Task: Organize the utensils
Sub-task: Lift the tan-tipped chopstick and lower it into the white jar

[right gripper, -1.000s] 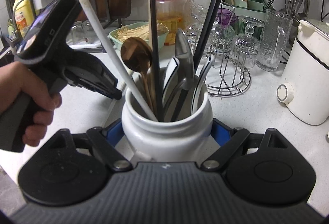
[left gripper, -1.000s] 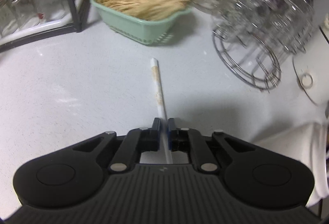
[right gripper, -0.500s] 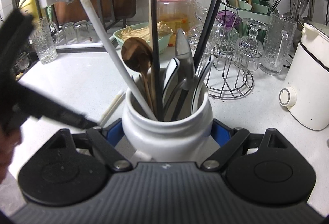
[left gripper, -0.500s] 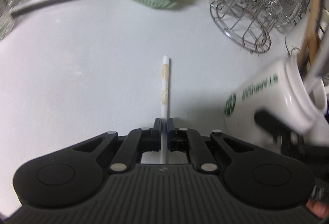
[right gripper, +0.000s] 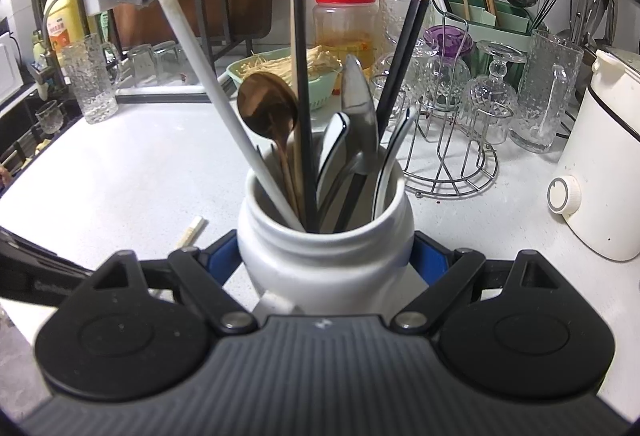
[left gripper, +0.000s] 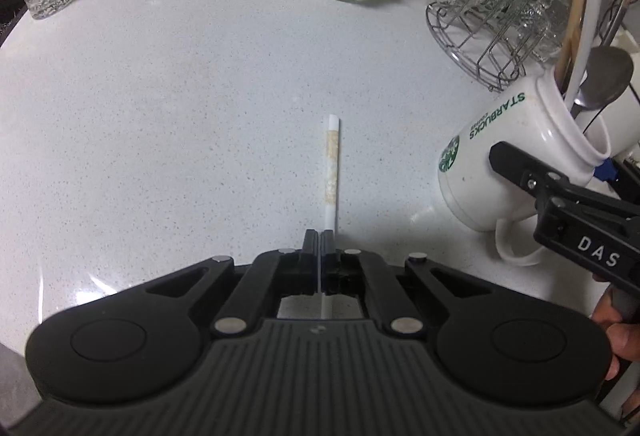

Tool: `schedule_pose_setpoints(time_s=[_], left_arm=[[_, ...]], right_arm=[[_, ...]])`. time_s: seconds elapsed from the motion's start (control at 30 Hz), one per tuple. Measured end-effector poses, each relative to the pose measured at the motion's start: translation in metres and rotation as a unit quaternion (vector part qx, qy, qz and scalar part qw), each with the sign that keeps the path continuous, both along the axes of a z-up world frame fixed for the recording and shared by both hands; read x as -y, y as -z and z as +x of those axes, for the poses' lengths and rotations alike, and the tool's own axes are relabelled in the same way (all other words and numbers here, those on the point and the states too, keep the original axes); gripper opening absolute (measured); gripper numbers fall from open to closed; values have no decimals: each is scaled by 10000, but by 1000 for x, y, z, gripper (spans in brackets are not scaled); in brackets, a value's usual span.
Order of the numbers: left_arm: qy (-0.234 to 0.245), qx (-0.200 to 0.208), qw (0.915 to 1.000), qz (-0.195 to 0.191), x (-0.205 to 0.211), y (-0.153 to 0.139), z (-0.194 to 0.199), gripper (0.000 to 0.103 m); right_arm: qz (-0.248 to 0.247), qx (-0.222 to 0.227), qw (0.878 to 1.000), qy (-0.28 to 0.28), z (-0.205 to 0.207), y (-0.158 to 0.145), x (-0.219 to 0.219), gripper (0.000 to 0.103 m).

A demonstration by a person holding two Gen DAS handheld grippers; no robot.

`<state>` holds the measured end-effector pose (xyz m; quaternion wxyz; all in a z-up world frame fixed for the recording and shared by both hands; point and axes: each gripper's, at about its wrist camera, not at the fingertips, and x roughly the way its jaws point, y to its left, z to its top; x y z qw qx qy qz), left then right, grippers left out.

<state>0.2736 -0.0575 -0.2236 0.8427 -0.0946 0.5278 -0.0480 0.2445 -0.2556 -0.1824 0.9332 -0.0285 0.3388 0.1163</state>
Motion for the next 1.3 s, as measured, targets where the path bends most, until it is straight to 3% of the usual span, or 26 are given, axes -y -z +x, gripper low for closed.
schedule_pose_setpoints(time_s=[0.2,0.3,0.33,0.37,0.53,0.83,0.97,1.1,1.3], left_arm=[[-37,-189,9991,-381,-25,-12,-37,5],[-50,-352,9979,-535,-34,-13,-67,25],[-91,-371,9976,-577,-37,-13,-78,38],[-125,-393,9974,-593,-39,-14,-86,43],[140,-516,9969,-584,-31,-15,-116,43],[119,-732,9950,-663,-13,12,-115,42],[130,-663,9956,-649,-8,18,-115,31],[116,-656,9952,-723,-9,18,-105,26],[291,-771,9953,-507,0,21,-93,19]], right_arm=[[3,-22,10000,-56,3,0,2,91],[15,-19,9999,-100,3,0,2,91],[18,-15,9999,-112,3,0,2,91],[20,-8,9999,-119,2,0,2,91],[44,3,9999,-130,2,1,0,91],[44,18,9999,-156,1,1,-5,90],[50,27,9999,-158,0,2,-5,91],[51,30,9999,-154,0,2,-5,91],[-9,-35,9999,-132,1,0,-8,91]])
